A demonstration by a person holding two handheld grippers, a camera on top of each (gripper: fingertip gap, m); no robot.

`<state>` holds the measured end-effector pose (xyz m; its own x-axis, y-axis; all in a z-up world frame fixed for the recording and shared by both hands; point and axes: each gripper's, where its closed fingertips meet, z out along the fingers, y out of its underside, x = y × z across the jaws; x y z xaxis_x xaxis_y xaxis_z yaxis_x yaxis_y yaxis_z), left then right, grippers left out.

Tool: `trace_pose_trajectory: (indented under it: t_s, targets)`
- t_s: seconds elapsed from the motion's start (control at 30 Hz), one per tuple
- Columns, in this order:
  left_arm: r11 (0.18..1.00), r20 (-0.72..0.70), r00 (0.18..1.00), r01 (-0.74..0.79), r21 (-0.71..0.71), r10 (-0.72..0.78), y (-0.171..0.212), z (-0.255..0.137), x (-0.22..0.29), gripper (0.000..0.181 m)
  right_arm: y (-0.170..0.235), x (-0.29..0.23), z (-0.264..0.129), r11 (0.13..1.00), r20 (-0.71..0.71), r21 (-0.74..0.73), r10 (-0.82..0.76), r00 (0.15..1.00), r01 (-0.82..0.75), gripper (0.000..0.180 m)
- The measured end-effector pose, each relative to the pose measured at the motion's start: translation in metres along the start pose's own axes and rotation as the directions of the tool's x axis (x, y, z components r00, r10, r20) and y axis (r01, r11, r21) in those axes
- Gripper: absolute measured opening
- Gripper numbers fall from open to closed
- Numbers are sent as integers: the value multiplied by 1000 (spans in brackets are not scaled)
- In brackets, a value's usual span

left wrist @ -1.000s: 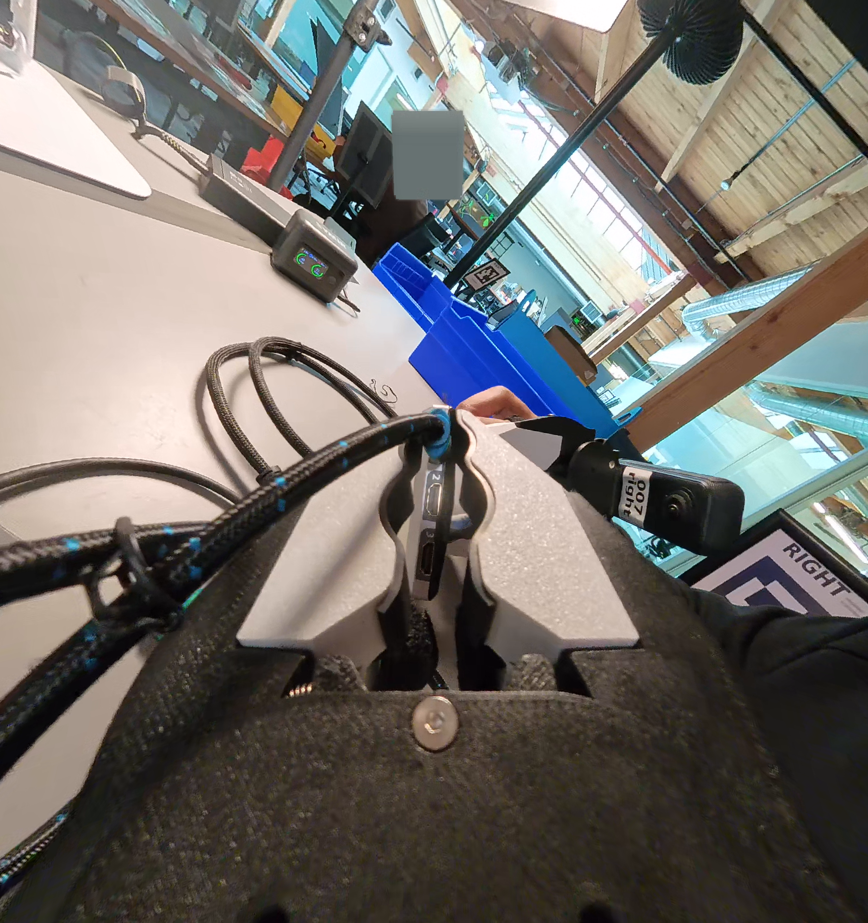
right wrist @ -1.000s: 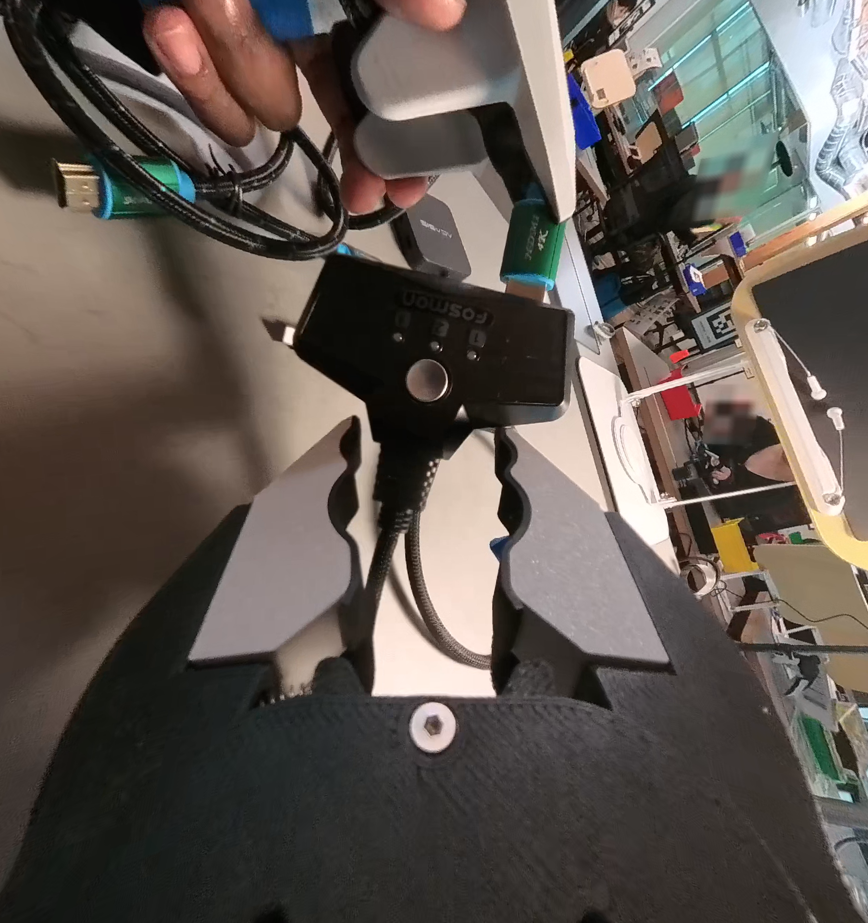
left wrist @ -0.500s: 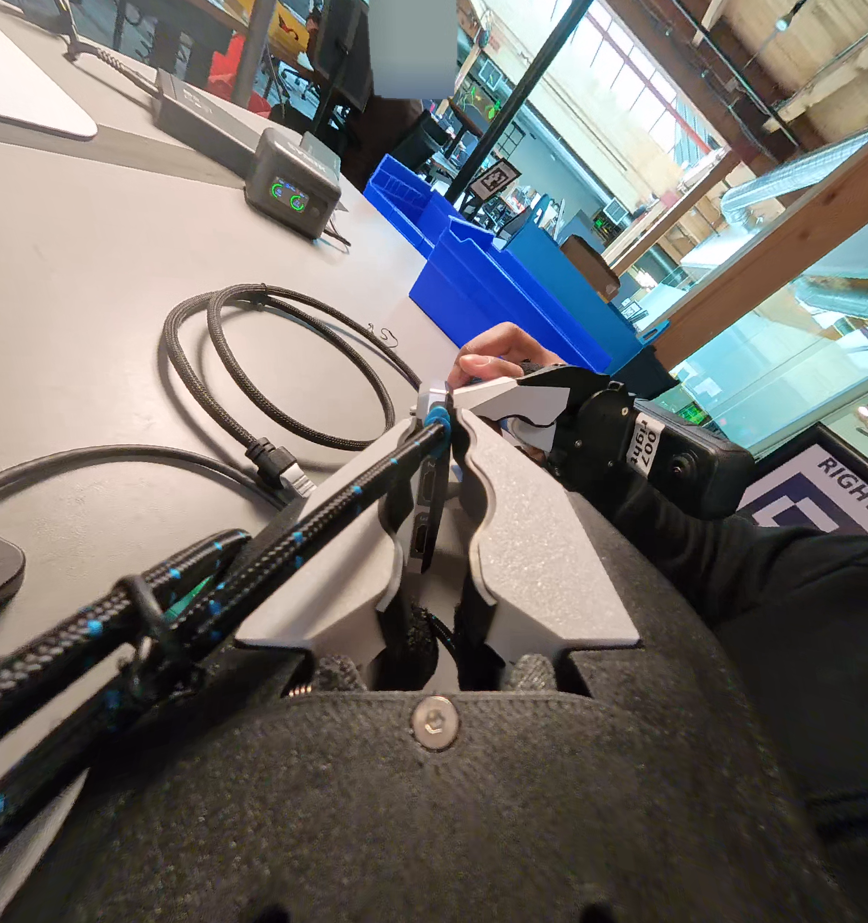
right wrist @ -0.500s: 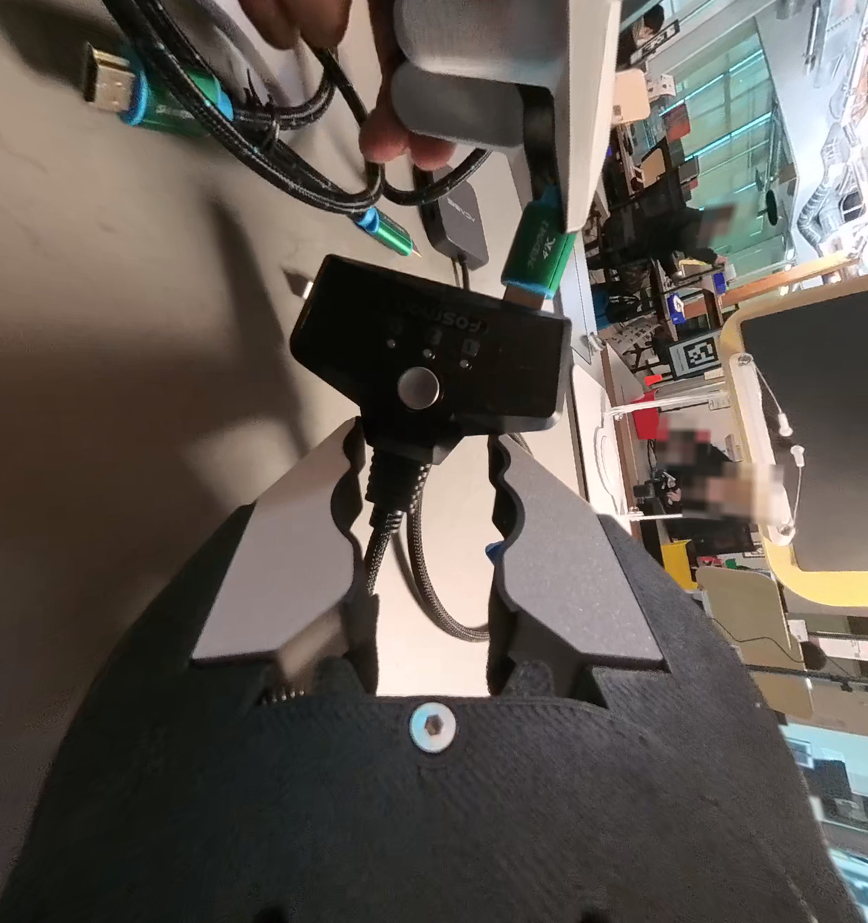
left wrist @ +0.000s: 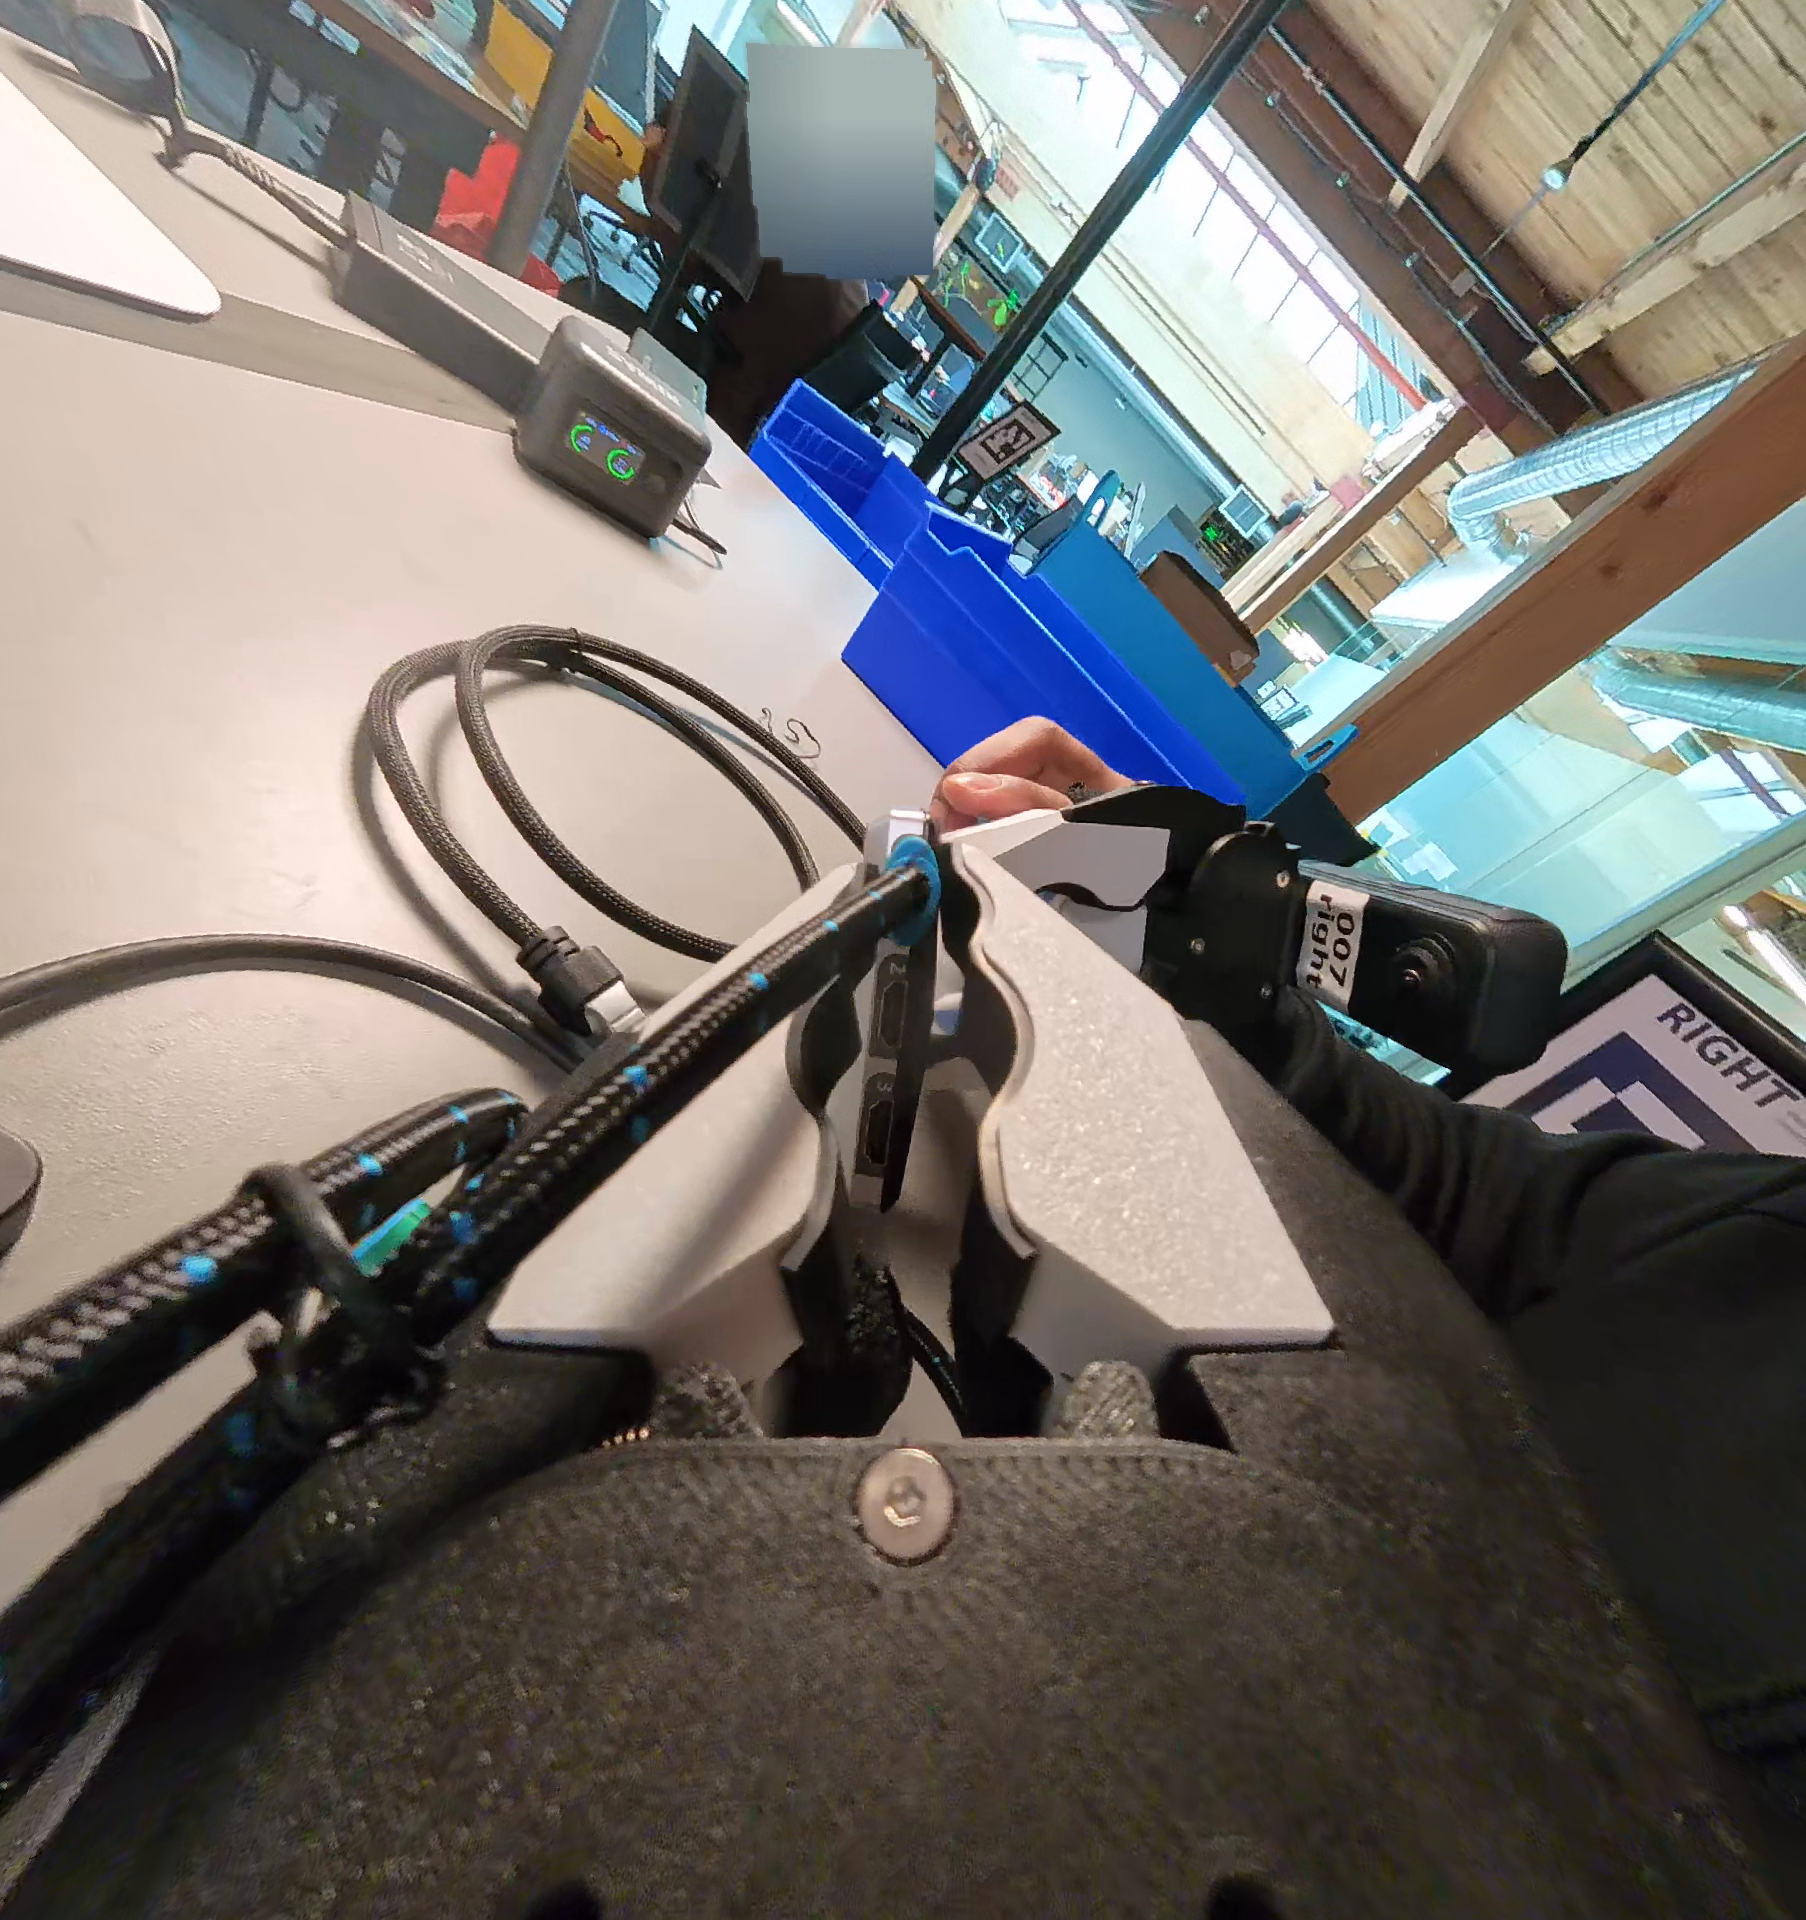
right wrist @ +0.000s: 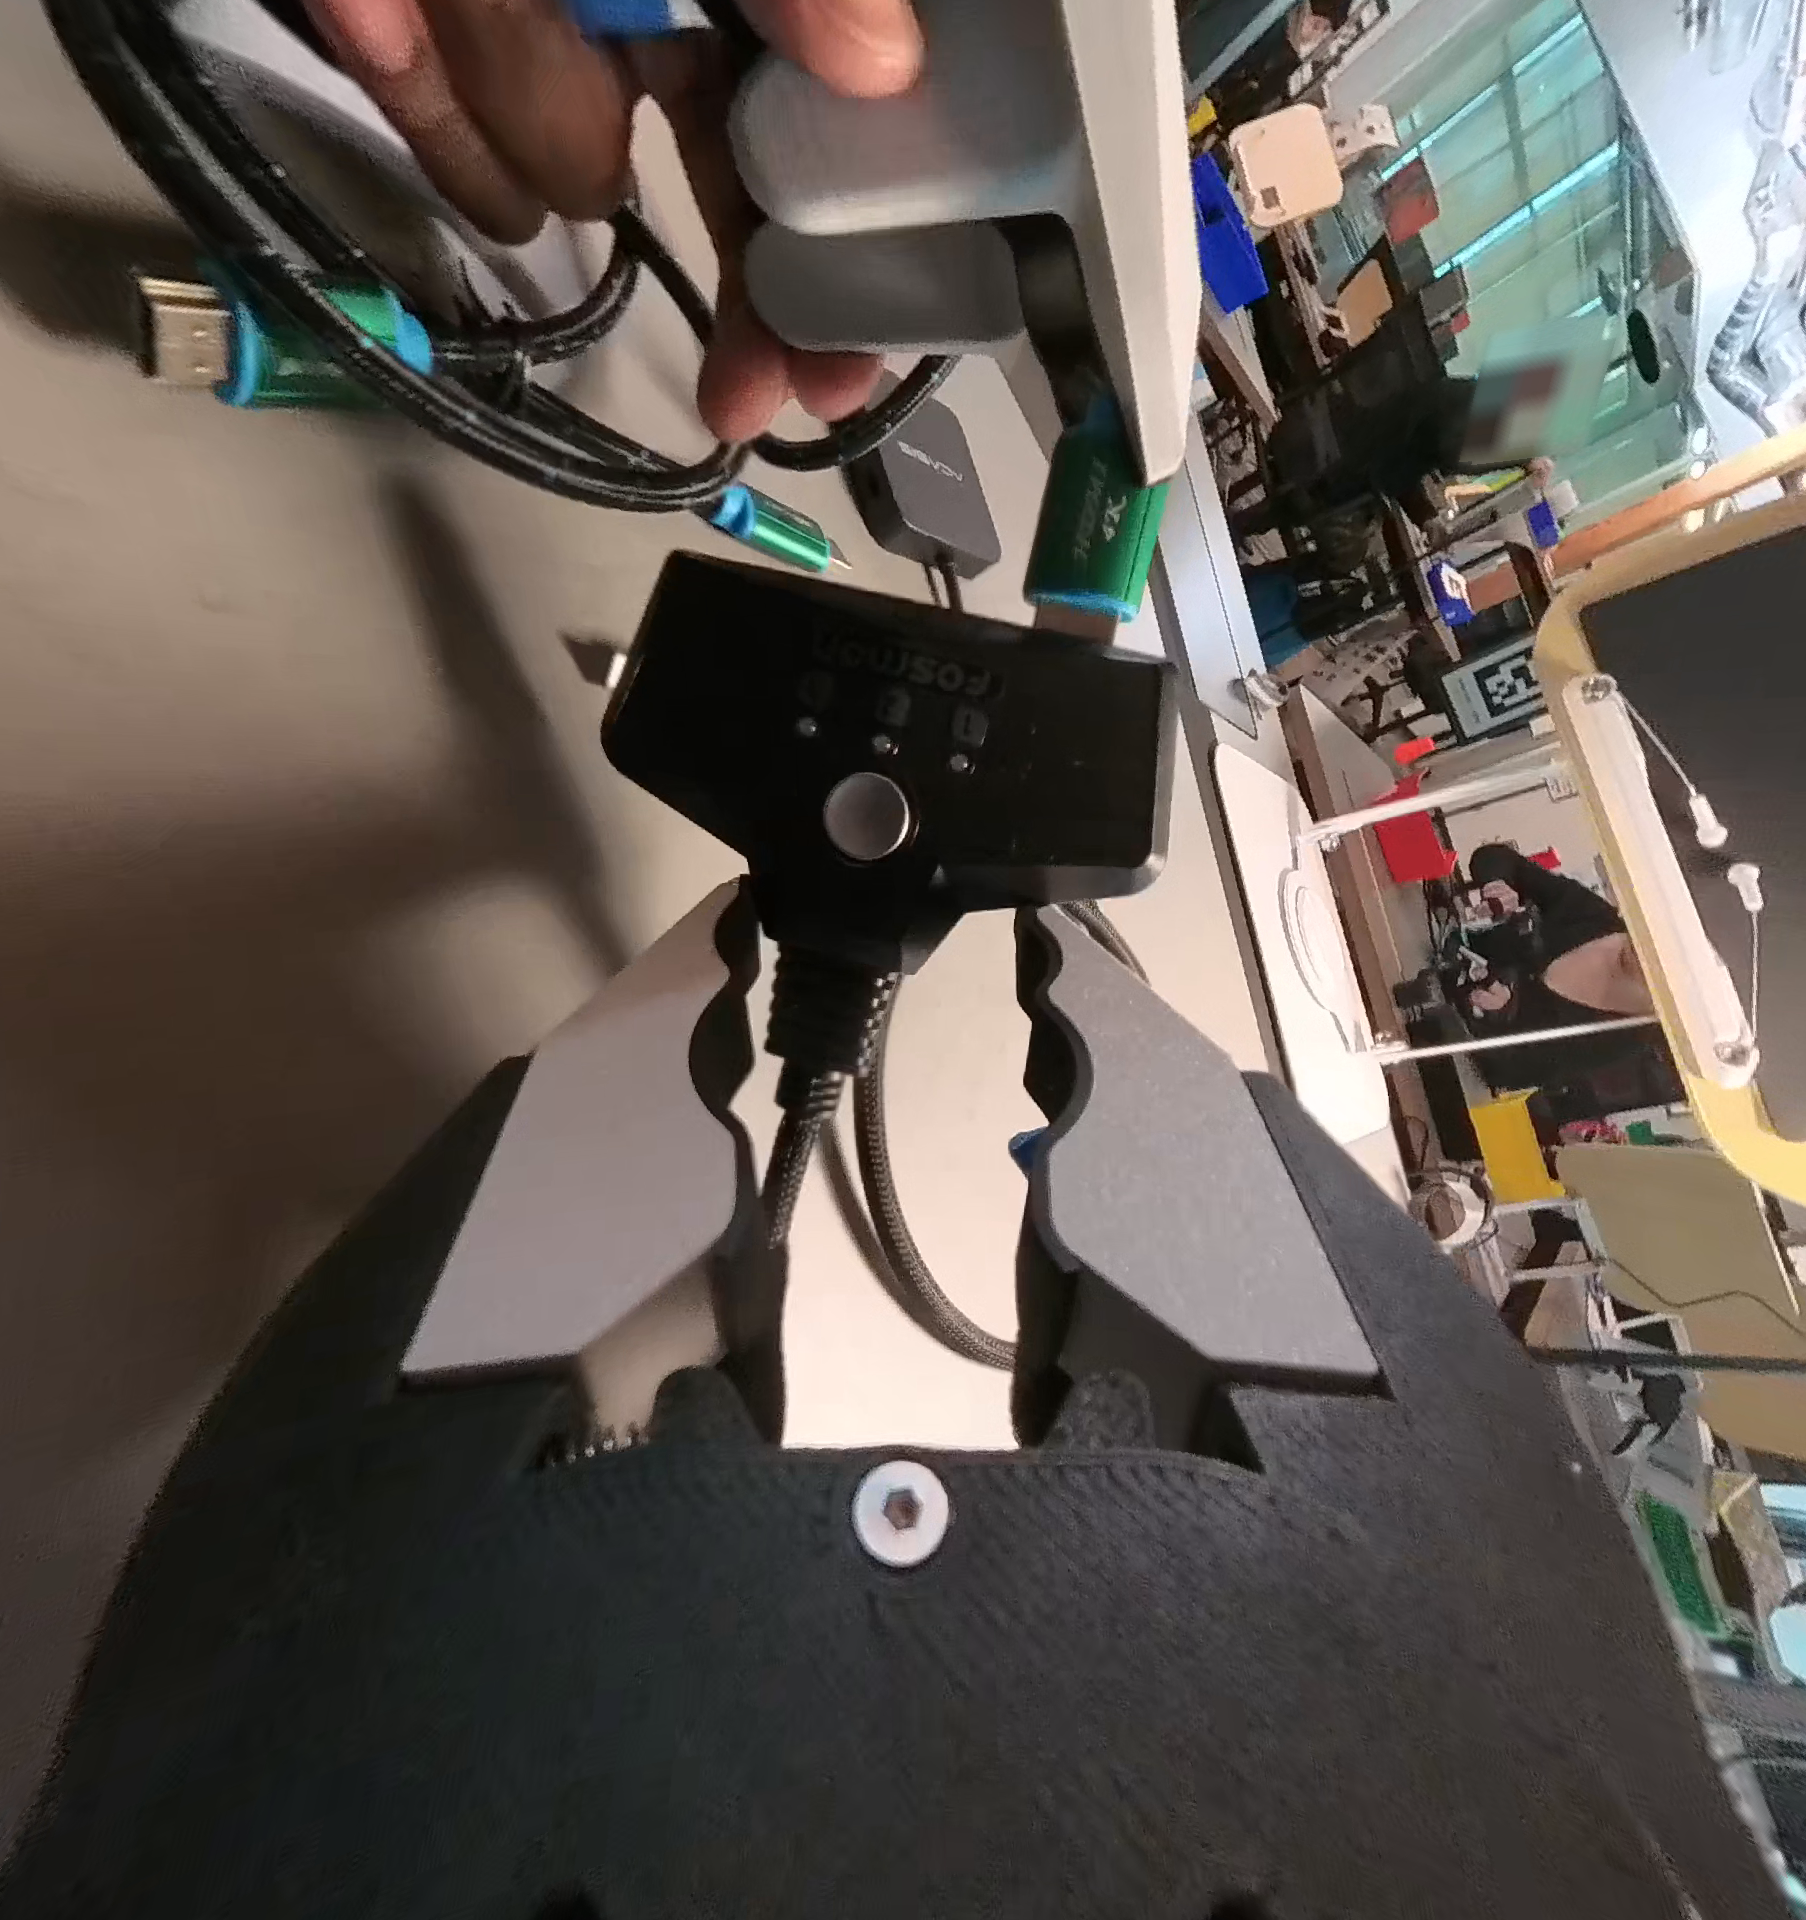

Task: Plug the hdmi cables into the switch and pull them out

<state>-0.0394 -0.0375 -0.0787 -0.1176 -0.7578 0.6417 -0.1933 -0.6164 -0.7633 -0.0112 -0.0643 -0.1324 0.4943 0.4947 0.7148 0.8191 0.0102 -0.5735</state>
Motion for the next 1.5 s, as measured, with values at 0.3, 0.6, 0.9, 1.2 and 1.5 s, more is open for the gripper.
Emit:
trace_pose_trajectory:
  t_s: [0.3,0.6,0.9,1.2,1.5]
  targets:
    - [998,-50,999,-2,-69,-1,6,-2,10,18,-6,-4,-11,995,33,68,-77,996,75,49]
    - [990,-91,996,-8,-140,-5,17,-4,17,18,-10,-11,-16,990,73,76,-126,989,121,49]
    - [990,-76,997,-9,-139,-1,18,-1,15,17,-12,-10,-15,993,66,82,-94,993,88,50]
    - [999,-77,996,33,-41,-36,5,0,14,15,-13,8,-16,997,-11,72,-37,999,38,68]
    - [1000,-70,997,-9,20,11,-2,0,17,13,-11,7,-17,999,4,40,-23,1000,23,67]
